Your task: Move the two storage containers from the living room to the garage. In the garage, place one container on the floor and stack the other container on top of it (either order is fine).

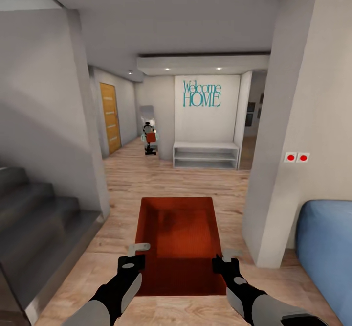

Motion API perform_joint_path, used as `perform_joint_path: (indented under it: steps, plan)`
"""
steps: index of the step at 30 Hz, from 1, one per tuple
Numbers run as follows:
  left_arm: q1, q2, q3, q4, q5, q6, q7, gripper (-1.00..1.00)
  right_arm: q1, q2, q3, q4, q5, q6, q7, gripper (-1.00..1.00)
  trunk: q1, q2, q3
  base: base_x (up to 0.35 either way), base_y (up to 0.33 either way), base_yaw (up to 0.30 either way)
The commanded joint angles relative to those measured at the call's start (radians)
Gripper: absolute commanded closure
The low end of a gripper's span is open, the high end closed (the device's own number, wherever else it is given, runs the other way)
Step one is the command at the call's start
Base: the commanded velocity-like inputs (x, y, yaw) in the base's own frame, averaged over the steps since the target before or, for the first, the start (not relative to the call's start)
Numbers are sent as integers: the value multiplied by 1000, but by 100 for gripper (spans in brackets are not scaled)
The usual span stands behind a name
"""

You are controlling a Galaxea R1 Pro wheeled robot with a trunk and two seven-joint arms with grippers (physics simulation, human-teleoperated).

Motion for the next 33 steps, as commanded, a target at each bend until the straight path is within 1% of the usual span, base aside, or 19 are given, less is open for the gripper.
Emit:
perform_joint_path:
  steps: [1, 33]
  plan:
    - [-1, 0, -1, -10, -4, 5, 8, 100, -1, 4, -4, 3, 4, -1, 2, 100, 1, -1, -2, 321, 0, 0]
    - [-1, 1, -1, -10, -4, 5, 8, 100, 0, 4, -4, 3, 3, -1, 2, 100, 1, -1, -2, 321, 0, 0]
